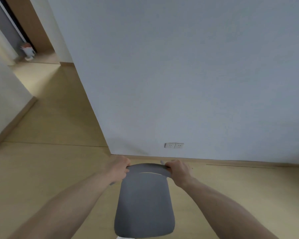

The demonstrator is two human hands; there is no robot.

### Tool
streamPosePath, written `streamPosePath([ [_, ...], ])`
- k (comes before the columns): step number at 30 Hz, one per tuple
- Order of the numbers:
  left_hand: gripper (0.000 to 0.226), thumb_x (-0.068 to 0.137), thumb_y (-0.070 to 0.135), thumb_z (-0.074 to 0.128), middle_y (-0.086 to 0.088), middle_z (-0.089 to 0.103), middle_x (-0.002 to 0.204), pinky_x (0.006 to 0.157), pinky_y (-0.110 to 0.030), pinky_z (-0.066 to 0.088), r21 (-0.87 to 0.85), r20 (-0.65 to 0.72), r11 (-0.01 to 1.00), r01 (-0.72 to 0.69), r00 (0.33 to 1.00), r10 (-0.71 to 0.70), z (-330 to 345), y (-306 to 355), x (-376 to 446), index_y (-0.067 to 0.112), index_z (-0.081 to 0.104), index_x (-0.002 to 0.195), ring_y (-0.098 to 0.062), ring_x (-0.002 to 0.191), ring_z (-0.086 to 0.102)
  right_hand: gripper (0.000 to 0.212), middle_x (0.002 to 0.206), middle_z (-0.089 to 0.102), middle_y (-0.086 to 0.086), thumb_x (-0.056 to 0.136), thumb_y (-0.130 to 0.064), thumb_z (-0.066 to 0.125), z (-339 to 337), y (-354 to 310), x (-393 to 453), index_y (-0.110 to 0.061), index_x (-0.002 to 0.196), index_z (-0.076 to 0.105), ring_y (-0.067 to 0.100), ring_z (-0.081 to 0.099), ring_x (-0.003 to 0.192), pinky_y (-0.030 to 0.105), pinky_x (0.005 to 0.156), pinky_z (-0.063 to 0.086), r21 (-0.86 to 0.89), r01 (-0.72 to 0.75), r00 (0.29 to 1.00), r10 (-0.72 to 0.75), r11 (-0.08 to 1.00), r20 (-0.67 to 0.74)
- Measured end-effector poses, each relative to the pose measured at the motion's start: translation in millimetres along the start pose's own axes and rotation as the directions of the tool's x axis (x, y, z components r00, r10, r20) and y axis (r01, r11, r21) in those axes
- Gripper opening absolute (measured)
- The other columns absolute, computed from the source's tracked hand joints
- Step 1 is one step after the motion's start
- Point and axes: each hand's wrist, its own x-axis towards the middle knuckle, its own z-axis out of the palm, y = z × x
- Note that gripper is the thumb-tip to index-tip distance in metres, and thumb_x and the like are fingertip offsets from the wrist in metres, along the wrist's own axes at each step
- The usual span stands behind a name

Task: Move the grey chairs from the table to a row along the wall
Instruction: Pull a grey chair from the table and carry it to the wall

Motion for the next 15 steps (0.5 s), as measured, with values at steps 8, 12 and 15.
streamPosePath([
  [8, 0.017, 0.093, 0.017, 0.058, -0.008, 0.06, 0.083, 0.066, -0.035, 0.045, 0.005, 0.112, 0.999, -0.036, 0.993, 0.036, 3, -74, 62, 0.008, 0.06, 0.079, -0.027, 0.079, 0.059, 0.025, 0.083, 0.048, -0.005, 0.096, -0.01, 0.045, 31, -49, 55, -0.021, 0.096, 0.068, 0.023, 0.049, 0.07, 0.035, 0.061, 0.042, -0.023, -0.095, 0.988, 0.097, 0.995, 0.119],
  [12, 0.015, 0.092, 0.019, 0.06, -0.009, 0.064, 0.087, 0.073, -0.041, 0.053, -0.002, 0.115, 0.999, -0.042, 0.993, 0.042, -3, -103, 86, 0.008, 0.063, 0.082, -0.027, 0.081, 0.062, 0.027, 0.079, 0.05, -0.005, 0.093, -0.005, 0.047, 35, -67, 80, -0.022, 0.095, 0.068, 0.023, 0.051, 0.068, 0.037, 0.058, 0.044, -0.022, -0.125, 0.983, 0.127, 0.992, 0.132],
  [15, 0.02, 0.093, 0.02, 0.059, -0.006, 0.062, 0.082, 0.069, -0.039, 0.052, -0.012, 0.109, 0.999, -0.042, 0.993, 0.043, -9, -114, 105, 0.009, 0.059, 0.077, -0.026, 0.078, 0.062, 0.027, 0.082, 0.054, -0.004, 0.094, -0.006, 0.045, 32, -72, 104, -0.021, 0.095, 0.069, 0.023, 0.053, 0.069, 0.038, 0.059, 0.046, -0.007, -0.153, 0.979, 0.153, 0.988, 0.133],
])
